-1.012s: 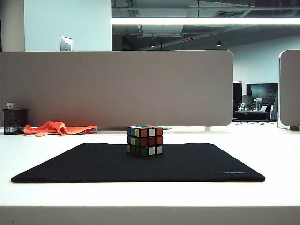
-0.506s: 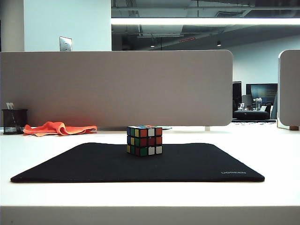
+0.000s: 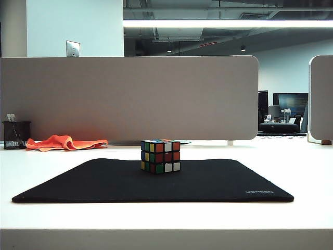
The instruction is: Pick up the cube on the right side of the mouse pad, then place it in the center of the mouse pad.
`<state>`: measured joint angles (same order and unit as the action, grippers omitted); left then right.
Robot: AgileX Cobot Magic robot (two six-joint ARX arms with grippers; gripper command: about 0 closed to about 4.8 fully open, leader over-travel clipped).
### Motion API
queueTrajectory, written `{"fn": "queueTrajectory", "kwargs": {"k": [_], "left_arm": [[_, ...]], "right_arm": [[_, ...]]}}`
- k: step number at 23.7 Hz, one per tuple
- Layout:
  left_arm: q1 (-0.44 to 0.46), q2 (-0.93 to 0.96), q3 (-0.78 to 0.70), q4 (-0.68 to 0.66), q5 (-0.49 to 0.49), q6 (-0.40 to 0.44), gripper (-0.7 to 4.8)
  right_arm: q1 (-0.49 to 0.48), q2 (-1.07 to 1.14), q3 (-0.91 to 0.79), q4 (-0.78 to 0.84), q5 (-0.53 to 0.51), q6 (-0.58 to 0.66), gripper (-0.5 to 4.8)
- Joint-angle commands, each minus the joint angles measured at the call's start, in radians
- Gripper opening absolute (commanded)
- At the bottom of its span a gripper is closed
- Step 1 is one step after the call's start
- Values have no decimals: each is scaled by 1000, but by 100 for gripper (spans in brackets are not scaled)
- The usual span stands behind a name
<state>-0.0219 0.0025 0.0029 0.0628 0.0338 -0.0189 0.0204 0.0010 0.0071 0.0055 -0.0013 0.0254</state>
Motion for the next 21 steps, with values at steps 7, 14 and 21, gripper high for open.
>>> {"fn": "queueTrajectory", "kwargs": {"k": [7, 14, 21], "left_arm": [[2, 0, 3, 4, -4, 4, -6], [2, 0, 4, 4, -4, 4, -6], [2, 0, 3, 4, -3, 4, -6]], "right_arm": [[-107, -2, -6, 32, -66, 0, 0], [-111, -2, -6, 30, -61, 0, 0], [-93, -2, -6, 42, -53, 0, 0]]}}
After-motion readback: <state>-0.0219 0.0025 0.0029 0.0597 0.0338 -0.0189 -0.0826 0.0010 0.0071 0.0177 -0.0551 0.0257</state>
